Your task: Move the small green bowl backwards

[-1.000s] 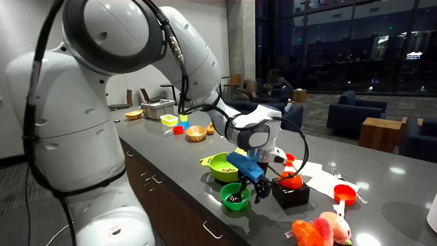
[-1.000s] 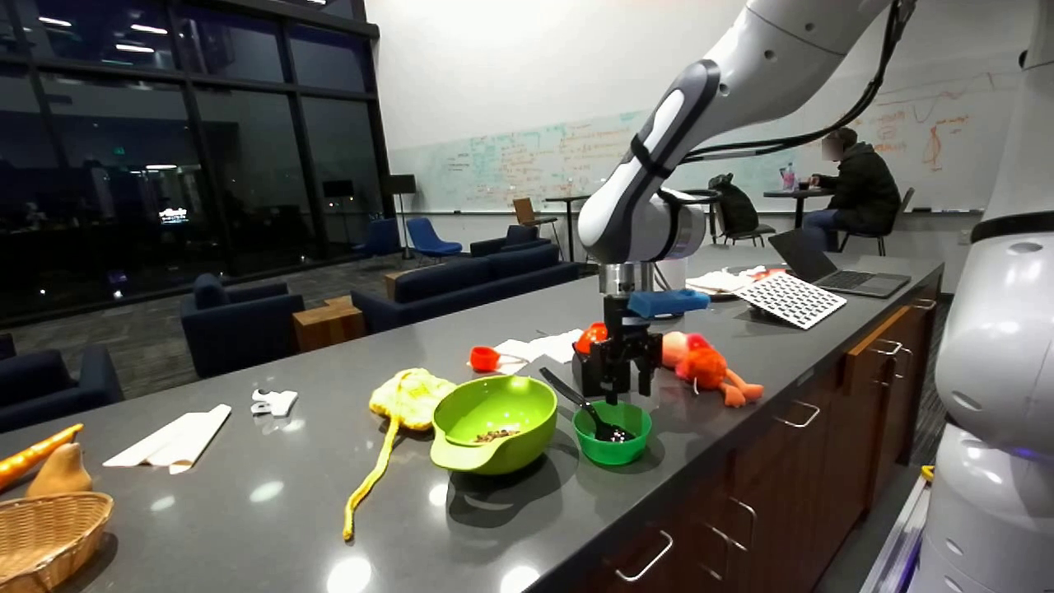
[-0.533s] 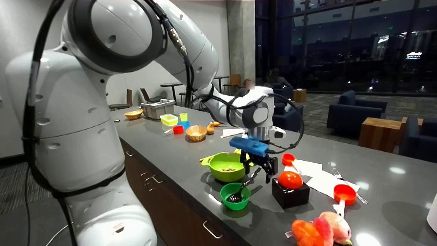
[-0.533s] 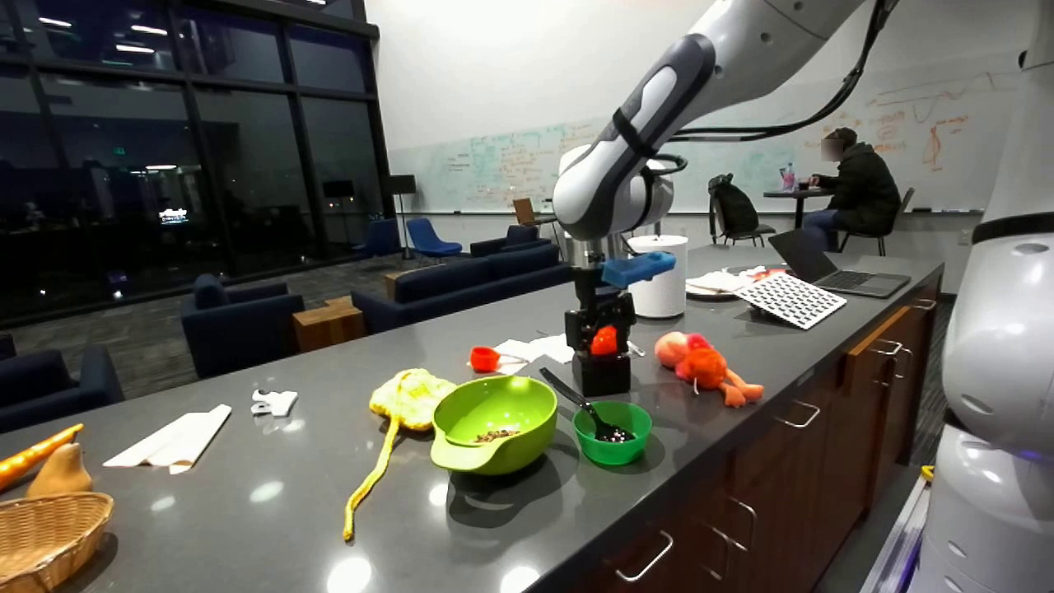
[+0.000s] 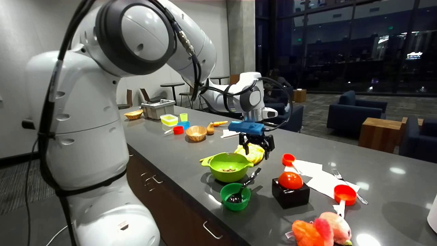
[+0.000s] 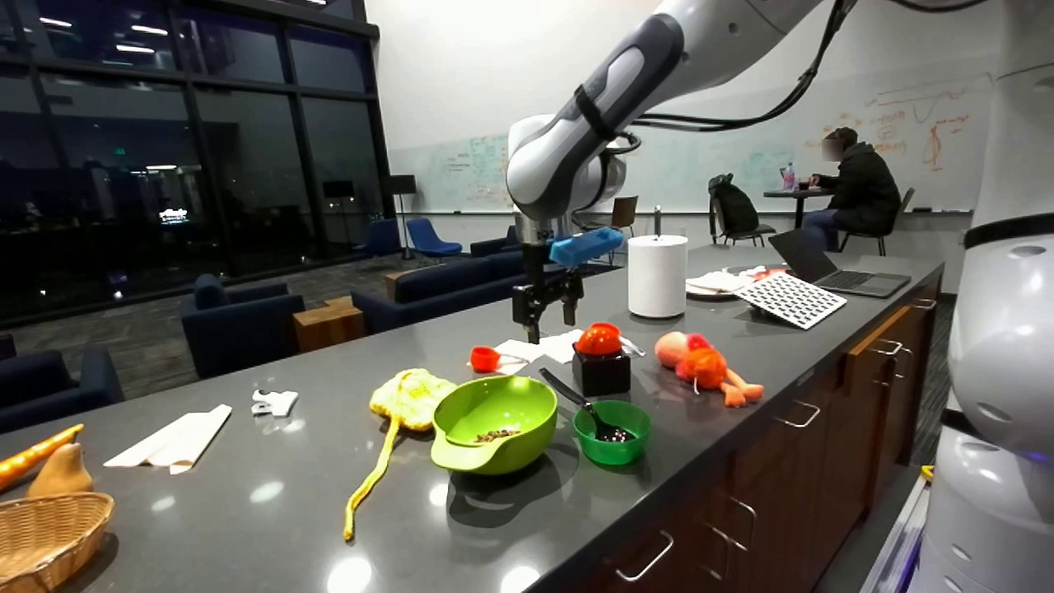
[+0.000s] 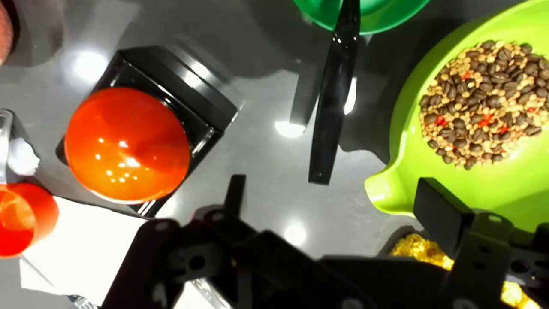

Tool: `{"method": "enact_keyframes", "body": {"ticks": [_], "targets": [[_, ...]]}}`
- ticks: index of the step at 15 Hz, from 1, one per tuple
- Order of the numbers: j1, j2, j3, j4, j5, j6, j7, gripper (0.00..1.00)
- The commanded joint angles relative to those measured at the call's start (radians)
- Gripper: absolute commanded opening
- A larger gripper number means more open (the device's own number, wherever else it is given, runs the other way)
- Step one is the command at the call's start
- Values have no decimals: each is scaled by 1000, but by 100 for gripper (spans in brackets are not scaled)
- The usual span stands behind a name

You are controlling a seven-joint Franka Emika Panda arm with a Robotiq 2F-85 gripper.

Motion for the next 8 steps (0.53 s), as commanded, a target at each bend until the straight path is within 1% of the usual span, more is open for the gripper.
{"method": "enact_keyframes", "body": {"ticks": [1,3,8], "targets": [[20,49,10,86,1,-23,21,100],[28,51,14,118,2,-44,24,100],[38,6,21,175,19,-108,35,100]]}}
